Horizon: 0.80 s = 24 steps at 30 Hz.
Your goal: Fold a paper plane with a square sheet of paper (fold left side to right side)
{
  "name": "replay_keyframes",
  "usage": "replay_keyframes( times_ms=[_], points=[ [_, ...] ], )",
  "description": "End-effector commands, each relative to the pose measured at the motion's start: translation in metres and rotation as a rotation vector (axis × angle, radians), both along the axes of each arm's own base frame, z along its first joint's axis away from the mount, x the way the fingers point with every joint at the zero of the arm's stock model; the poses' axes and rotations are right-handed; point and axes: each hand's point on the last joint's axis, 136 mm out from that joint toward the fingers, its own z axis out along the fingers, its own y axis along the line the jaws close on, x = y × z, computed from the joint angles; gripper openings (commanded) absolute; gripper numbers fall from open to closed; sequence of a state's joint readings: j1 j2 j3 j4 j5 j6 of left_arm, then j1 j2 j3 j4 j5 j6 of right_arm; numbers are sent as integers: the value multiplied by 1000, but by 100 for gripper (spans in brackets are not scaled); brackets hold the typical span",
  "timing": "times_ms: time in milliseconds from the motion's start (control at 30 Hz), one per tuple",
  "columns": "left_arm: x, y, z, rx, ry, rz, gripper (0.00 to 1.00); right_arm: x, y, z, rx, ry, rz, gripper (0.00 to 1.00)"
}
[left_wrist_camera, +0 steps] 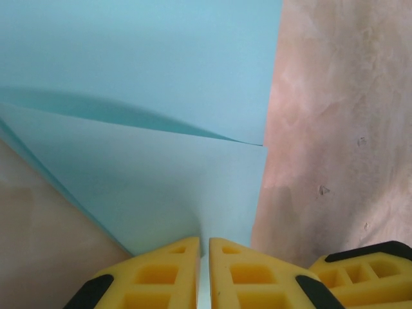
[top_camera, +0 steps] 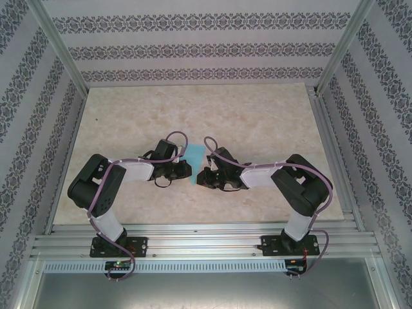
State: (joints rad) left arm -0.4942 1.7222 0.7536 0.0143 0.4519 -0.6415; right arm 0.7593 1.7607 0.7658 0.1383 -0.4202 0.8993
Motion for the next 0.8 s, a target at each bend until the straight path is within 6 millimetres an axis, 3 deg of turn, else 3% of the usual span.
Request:
replay_keyframes(
  times_ms=[0, 167, 500, 767],
  points=[
    [0, -4, 4, 0, -4, 1, 13, 4, 19, 20, 72, -45, 18, 11],
    [0, -5, 2, 0, 0, -2, 13, 6, 24, 16, 78, -39, 16, 10],
    [1, -7, 4, -10, 5, -5, 14, 7, 22, -15, -41, -27, 27, 10],
    [12, -9, 26, -44, -18, -7, 20, -15, -12, -51, -334, 30, 64, 10]
  ],
)
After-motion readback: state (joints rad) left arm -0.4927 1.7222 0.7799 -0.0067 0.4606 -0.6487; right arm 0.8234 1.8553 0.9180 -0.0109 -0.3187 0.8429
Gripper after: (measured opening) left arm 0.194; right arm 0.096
